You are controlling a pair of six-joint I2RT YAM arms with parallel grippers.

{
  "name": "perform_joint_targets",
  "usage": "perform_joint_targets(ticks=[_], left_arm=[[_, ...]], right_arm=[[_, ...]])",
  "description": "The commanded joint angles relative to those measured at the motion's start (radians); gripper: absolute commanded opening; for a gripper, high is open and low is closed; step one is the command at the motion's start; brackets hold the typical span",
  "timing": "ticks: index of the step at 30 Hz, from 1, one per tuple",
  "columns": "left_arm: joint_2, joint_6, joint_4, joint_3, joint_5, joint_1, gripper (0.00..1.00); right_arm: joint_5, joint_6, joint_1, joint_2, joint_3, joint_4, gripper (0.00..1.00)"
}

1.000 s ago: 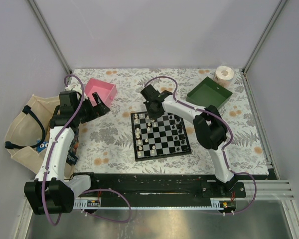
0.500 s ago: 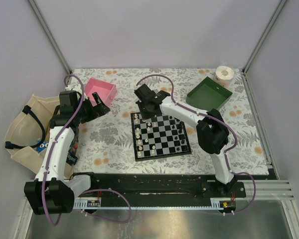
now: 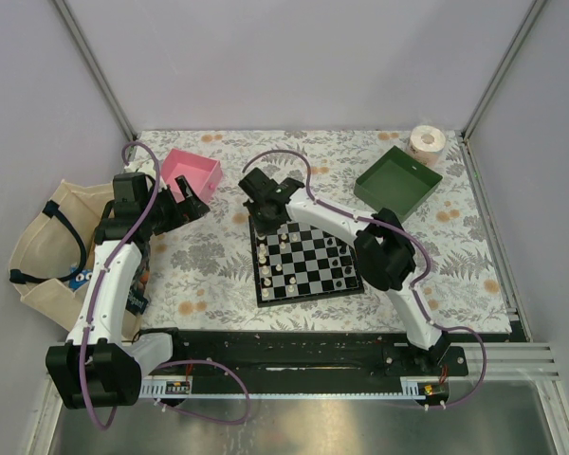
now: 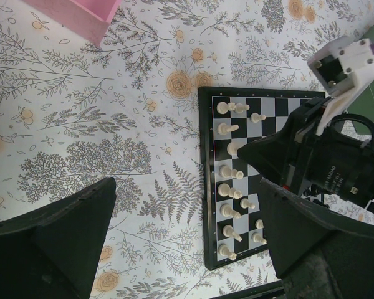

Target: Set up the chess pieces on the board

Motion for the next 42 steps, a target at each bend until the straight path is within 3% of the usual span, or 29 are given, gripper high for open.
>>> perform_joint_targets(ticks=[1,32,36,42], left_arm=[[-0.015,0.013,0.03,0.008,0.02,0.004,0.99],[-0.017,0.013,0.03,0.01,0.016,0.004,0.99],[-0.015,0.013,0.03,0.01,0.018,0.004,0.99],[-0.015,0.013,0.03,0.01,0.016,0.004,0.99]], right_arm=[[-0.009,0.012,0.007,0.012,0.047,-0.015,0.0],[0.005,0.013,0.014,0.062,0.07,-0.039,0.05],[-0.006,0.012,0.014,0.065,0.078,-0.038,0.11],[-0.009,0.005,0.014,0.044,0.079,-0.039,0.3]])
